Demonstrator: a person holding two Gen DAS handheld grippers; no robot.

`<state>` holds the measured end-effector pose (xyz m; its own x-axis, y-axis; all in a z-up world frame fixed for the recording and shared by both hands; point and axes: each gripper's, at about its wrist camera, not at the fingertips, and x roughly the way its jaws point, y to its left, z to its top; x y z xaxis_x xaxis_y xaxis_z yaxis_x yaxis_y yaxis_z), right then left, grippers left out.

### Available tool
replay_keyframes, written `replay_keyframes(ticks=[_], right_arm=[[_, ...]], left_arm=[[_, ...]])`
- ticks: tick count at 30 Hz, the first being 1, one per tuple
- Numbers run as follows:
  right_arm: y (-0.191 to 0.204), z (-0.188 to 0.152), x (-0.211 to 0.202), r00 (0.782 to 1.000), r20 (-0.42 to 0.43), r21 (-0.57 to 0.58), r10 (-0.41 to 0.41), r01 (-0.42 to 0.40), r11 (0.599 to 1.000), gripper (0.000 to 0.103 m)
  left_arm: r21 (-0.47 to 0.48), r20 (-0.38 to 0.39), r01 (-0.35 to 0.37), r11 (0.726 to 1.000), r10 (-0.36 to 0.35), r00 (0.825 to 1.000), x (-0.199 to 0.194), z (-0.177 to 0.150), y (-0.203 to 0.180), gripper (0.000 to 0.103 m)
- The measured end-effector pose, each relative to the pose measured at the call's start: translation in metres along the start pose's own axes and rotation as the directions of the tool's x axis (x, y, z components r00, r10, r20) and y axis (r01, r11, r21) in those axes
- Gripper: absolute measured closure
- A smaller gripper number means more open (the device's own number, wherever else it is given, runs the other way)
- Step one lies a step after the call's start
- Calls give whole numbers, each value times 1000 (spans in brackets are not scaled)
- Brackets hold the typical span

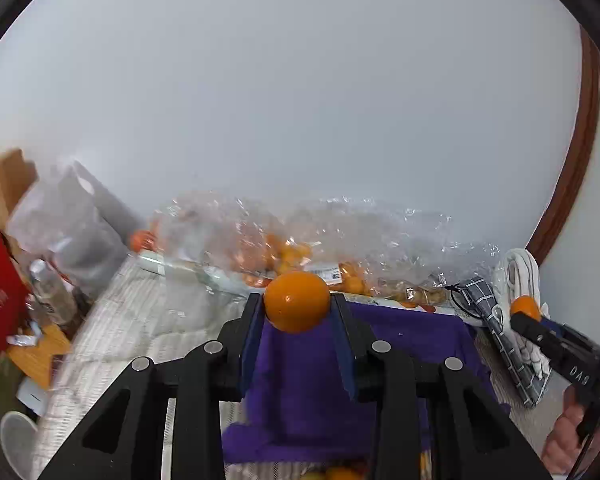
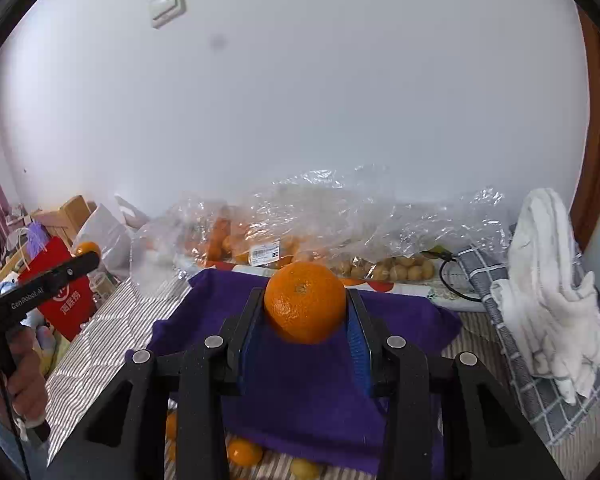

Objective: Organize fruits
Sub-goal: 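Lift the orange with the right gripper and carry it over the purple towel, then lower the orange onto the towel and open the right gripper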

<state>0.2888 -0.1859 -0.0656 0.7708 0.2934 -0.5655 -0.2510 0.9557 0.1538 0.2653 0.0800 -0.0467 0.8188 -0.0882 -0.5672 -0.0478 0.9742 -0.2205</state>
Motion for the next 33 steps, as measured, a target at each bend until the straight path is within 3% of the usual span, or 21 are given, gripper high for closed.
replay_keyframes(ticks=[6, 13, 29, 33], right_arm=[[-19, -10, 43, 998, -58, 7, -30, 31, 1000, 64], [-44, -32, 80, 986, -135, 18, -95, 98, 995, 64], [-59, -66, 122, 950, -288, -1, -119, 124, 992, 64], [-59, -71, 129, 942, -312, -12, -124, 127, 992, 64]], left_arm=[[17, -82, 3, 1000, -1, 997, 58, -9, -10, 71], [4, -202, 3, 1000, -2, 979, 109, -37, -5, 71], [83, -327, 15, 996, 13, 945, 137, -66, -20, 71], [98, -326, 6, 995, 27, 945, 139, -68, -22, 71]])
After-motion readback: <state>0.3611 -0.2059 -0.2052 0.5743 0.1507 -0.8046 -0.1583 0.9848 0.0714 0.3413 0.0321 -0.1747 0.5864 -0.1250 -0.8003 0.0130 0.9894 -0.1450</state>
